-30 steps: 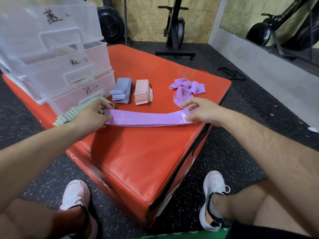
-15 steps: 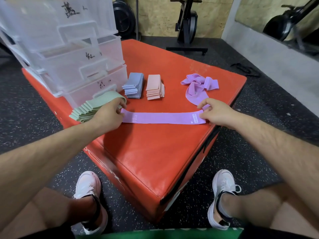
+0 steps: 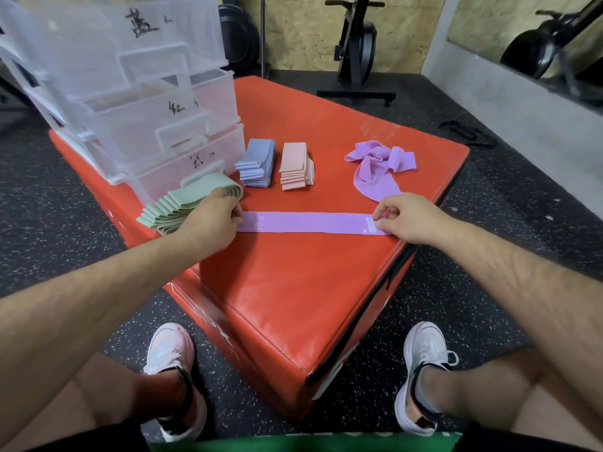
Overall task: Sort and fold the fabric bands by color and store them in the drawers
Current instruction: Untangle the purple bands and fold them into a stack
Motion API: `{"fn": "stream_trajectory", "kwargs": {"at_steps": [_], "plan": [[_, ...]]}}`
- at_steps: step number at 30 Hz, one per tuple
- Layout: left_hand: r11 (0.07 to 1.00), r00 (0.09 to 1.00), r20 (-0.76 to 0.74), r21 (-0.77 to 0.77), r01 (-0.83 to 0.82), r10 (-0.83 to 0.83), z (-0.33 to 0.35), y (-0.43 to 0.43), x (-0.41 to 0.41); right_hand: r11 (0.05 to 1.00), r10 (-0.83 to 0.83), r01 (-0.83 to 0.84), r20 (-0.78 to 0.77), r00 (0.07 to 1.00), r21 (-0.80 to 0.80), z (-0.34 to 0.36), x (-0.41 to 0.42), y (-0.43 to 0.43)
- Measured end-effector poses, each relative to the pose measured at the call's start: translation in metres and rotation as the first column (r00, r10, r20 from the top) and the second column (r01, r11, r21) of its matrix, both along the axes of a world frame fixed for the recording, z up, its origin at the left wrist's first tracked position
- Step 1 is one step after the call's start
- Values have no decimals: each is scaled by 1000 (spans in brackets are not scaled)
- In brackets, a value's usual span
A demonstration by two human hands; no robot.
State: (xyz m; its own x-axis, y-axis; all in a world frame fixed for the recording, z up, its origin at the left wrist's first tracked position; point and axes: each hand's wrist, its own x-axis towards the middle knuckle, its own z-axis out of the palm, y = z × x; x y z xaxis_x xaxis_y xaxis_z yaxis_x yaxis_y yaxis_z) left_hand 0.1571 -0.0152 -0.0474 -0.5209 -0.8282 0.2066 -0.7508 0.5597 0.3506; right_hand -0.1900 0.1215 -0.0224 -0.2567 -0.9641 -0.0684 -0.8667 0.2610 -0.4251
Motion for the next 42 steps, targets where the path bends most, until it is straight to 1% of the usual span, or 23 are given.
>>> {"fn": "stream_trajectory", "kwargs": {"at_steps": [3,7,10,12,14,16,19,22,24,27,30,33,34,37,42], "plan": [[998,1000,19,-59,6,-5,4,2,-6,1000,16,-16,-23,1000,-19,4,0,0],[992,999,-27,-128,22,-26,9,4,-25,997,-9,2,-100,995,-78,12,-9,-2],[989,996,-49,-128,73,-79,13,3,-55,995,-50,35,-172,984,-89,20,-27,-5],[986,988,-82,-112,123,-133,14,4,-79,1000,-31,30,-198,980,-8,21,-39,-6],[976,972,-119,-99,192,-203,15,6,-105,996,25,-7,-210,977,87,19,-48,-5],[965,956,-138,-87,248,-258,16,10,-130,989,71,-40,-217,974,144,14,-51,-4],[956,949,-123,-83,281,-290,14,12,-159,985,115,-84,-212,970,153,8,-50,-9],[956,946,-138,-52,289,-293,15,12,-178,992,100,-83,-191,976,96,6,-49,-18],[964,952,-151,-16,266,-265,17,11,-186,996,74,-62,-178,981,71,7,-49,-22],[973,961,-186,69,220,-204,20,4,-197,998,51,-48,-120,991,30,14,-49,-24],[968,961,-232,166,189,-148,22,0,-208,993,100,-94,-97,990,67,19,-47,-20],[938,960,-242,278,208,-141,24,3,-222,989,131,-123,-101,986,77,21,-45,-16],[932,960,-236,290,219,-152,24,4,-226,990,133,-126,-99,986,69,22,-44,-14],[936,966,-197,277,217,-166,20,4,-238,989,135,-130,-80,988,70,25,-43,-9],[960,974,-125,182,212,-192,7,0,-244,988,117,-112,-46,992,103,27,-40,-2]]}}
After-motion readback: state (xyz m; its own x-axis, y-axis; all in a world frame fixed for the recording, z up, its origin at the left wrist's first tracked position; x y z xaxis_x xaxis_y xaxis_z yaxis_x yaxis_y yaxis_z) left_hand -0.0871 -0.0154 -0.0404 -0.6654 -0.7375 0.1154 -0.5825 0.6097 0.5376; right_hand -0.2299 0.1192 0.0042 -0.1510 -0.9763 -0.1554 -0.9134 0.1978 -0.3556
